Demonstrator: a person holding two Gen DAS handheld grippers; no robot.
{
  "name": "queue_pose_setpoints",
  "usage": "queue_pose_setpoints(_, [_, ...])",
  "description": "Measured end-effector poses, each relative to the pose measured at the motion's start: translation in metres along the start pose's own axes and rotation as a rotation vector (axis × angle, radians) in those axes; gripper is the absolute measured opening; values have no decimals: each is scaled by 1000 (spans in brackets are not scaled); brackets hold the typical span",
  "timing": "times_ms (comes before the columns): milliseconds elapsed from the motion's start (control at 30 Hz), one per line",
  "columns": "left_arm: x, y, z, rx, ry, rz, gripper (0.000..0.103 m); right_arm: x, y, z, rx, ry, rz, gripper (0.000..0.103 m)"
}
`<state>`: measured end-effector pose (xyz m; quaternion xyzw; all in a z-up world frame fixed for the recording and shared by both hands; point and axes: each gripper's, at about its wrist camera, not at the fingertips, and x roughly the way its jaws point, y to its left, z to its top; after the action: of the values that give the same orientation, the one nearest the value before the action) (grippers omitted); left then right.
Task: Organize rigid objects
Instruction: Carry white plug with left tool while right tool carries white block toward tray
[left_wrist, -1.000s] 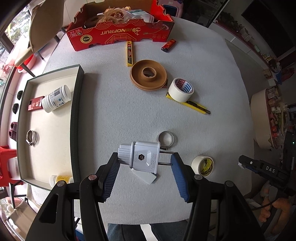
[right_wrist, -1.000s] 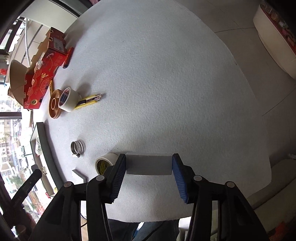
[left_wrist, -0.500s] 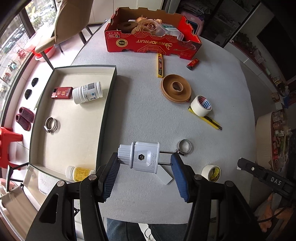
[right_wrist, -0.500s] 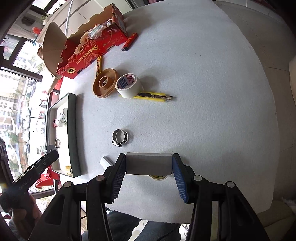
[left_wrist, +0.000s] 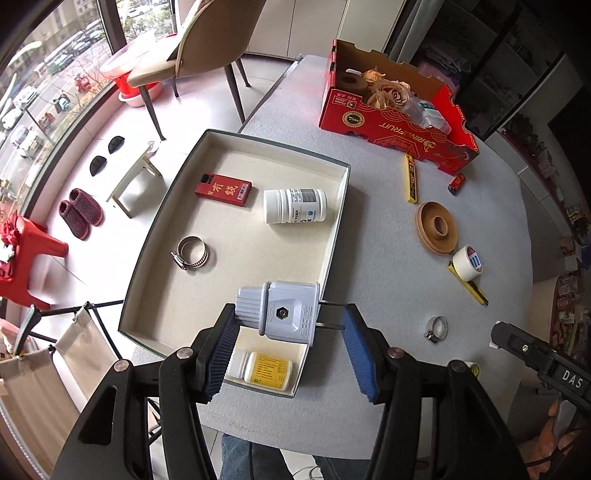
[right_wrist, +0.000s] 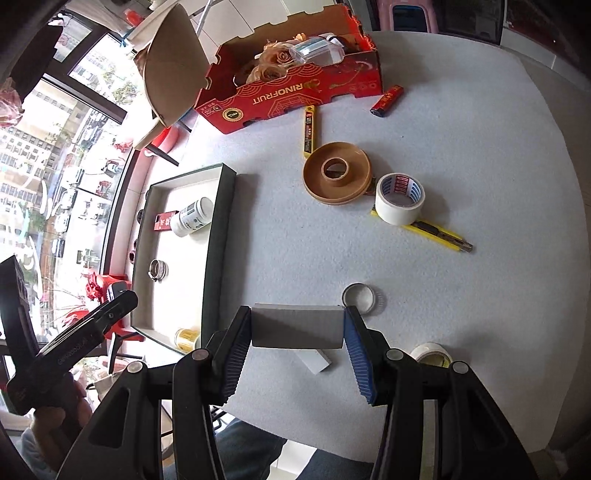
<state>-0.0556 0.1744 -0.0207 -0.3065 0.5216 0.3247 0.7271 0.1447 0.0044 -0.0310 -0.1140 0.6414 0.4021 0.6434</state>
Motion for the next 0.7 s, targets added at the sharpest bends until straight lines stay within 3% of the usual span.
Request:
queue_pose_setpoints(400, [24, 72, 5, 80, 20, 27, 60, 59, 132, -11, -90, 46, -10, 51])
queue_pose_setpoints(700, [36, 94, 15, 78, 32, 9, 60, 84, 174, -8, -137, 78, -55, 51])
